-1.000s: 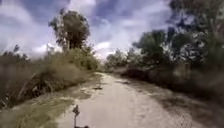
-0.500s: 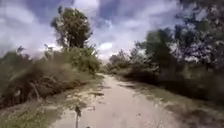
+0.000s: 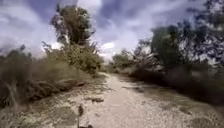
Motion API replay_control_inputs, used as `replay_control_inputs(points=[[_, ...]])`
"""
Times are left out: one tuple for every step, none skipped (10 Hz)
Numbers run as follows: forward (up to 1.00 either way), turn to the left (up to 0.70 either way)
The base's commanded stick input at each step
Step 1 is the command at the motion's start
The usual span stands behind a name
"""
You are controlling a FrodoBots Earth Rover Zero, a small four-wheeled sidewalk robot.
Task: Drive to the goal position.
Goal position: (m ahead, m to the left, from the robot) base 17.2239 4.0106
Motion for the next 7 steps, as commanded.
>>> replay_control_inputs(points=[[1.0, 0.0], [1.0, -0.02], [1.0, -0.06], [1.0, -0.15], [1.0, -0.29], [1.0, -0.4], [1.0, -0.4]])
